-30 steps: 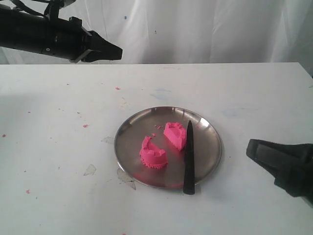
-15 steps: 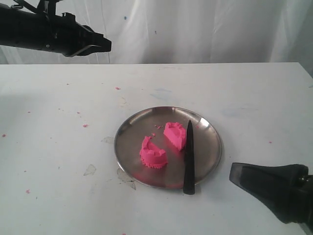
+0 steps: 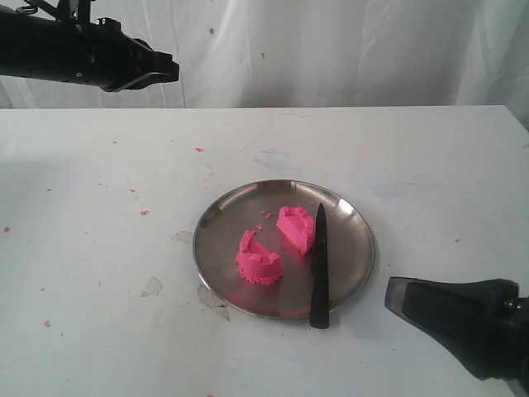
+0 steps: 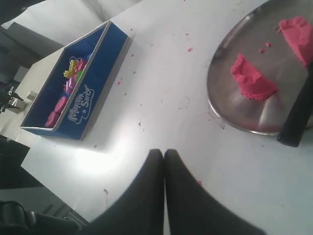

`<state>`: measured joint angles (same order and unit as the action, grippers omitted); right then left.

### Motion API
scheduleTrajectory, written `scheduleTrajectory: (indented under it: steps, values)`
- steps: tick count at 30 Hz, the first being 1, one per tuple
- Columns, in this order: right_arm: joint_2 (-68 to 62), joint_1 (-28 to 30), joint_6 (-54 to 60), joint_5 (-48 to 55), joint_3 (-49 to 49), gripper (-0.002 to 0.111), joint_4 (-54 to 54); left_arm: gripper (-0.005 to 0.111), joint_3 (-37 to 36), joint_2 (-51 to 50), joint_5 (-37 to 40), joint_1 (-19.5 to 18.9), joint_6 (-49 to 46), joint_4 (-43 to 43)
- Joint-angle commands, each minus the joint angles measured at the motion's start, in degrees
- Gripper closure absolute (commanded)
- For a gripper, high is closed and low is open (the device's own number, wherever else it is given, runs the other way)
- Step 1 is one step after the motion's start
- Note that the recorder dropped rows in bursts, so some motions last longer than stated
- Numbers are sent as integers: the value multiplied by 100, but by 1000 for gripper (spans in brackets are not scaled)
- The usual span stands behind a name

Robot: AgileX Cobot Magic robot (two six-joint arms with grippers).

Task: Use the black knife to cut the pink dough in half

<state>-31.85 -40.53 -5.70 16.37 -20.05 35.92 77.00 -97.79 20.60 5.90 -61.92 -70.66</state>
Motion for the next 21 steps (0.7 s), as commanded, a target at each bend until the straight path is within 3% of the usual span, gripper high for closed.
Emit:
scheduleTrajectory:
  steps: [1,7,13,17,21]
  values:
    - [35,-3,177,-456,20,108,-342,107,-29,71,38,-9,2,-79]
    - [35,-3,986,-934,20,108,-355,107,-29,71,38,-9,2,-79]
    - [139,175,1808,-2146,657,108,-355,107,-29,71,38,-9,2,-79]
    - [411,820,1898,-2096,1171,108,-355,107,-29,71,38,-9,2,-79]
    - [1130,1567,2380,-1290,1281,108,-355,107,-29,71,38,-9,2,-79]
